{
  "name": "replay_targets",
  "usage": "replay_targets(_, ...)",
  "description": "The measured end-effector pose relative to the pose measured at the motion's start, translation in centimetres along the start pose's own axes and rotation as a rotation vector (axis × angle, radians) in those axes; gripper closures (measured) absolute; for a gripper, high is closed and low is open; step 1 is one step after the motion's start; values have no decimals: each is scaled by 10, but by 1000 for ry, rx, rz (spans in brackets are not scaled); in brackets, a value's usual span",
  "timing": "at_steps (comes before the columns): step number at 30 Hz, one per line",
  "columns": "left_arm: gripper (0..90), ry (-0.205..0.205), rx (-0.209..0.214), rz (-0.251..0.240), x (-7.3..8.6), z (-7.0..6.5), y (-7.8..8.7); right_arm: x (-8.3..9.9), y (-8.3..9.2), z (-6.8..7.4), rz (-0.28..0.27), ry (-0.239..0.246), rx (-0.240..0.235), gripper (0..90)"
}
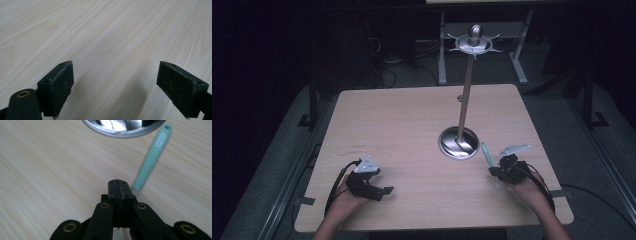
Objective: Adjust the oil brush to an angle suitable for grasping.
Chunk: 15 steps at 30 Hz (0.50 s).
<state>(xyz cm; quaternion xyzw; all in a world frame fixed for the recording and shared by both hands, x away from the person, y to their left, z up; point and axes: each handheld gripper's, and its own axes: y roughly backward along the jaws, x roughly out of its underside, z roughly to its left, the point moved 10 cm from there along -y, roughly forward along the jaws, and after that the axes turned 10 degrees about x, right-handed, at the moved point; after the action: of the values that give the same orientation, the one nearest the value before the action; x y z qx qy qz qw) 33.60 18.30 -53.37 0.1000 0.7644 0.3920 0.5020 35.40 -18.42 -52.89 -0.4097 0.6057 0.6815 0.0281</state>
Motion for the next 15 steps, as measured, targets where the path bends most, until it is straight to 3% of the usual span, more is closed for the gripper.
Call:
replay_targets(6,137,1,0,4,0,0,-1,14,5,2,36,-1,-3,900)
replay_targets(11,137,-3,1,4,1,-1,-2,14,3,5,54,-14,1,900)
replay_targets(15,137,-8,4,12,1,-1,-3,16,2,7,77,11,25,900)
